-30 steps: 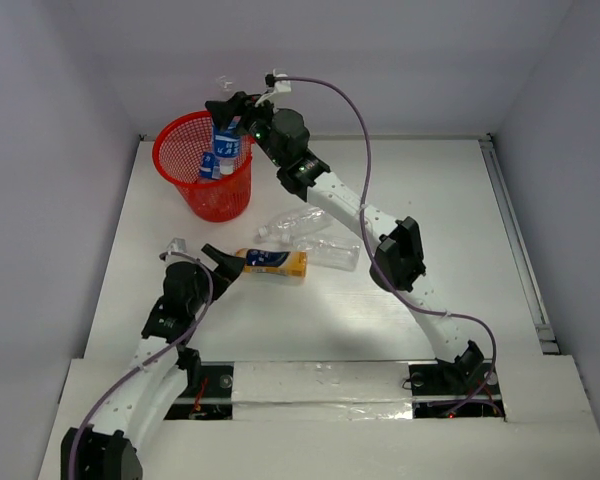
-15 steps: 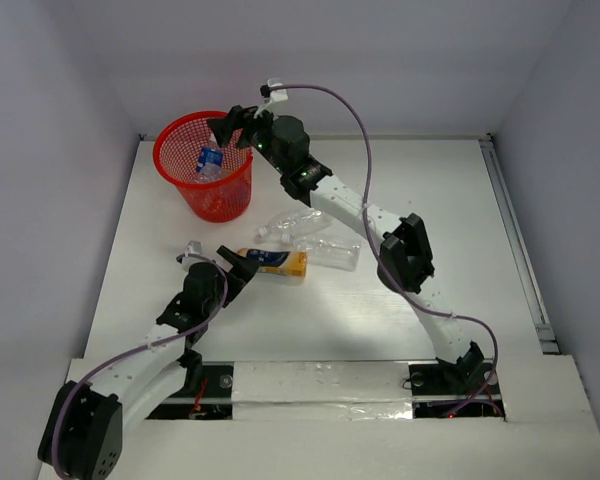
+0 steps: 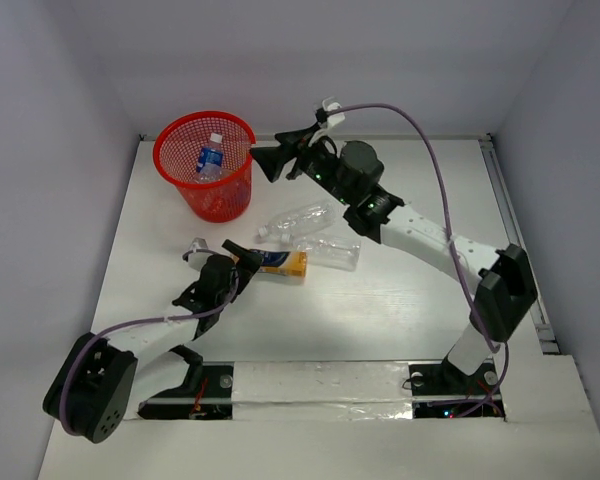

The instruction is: Put the plastic bottles in the bin

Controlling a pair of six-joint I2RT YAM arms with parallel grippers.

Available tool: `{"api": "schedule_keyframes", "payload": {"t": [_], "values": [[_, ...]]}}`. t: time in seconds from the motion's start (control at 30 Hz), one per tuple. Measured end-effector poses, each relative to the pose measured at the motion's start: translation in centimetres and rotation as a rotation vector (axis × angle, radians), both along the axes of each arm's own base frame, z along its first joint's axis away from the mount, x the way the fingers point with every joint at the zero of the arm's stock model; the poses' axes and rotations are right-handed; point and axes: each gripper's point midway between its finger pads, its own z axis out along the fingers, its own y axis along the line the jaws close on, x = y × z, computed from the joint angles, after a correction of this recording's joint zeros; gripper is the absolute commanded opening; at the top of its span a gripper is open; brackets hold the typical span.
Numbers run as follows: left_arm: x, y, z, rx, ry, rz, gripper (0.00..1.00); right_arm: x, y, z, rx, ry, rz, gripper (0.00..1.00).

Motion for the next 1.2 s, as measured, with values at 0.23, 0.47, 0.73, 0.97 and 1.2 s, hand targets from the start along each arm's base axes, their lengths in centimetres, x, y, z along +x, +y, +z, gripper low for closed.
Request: {"api": "schedule_keyframes", "payload": {"t": [0.23,0.47,0.73,0.97,1.2], "values": [[1.0,0.6,-0.1,0.042,0.003,0.074,0.99,-2.5,-1.6,-2.1,-0.089,0.002,0.035,0.88],[2.5,1.6,-0.3,0.113,0.014,0.15,0.99,-3.6,-1.3,-7.7,-0.256,0.09,0.105,0.92],[3.6,1.8,-0.3,0.157,0.01,0.185,0.88,-5.3,-3.6,-12.4,-0.402,0.158,0.105,0.9],[3.7,1.8,-0.6,0.188,0.013,0.185,0.58,-5.3,-5.5,-14.6,-0.466,0.215,0.048,0.94],[3.6,2.0,-0.4,0.22,0.006,0.17,0.35,-4.3,-9.6,-19.8,-0.603,0.337,-0.058,0.88]]}}
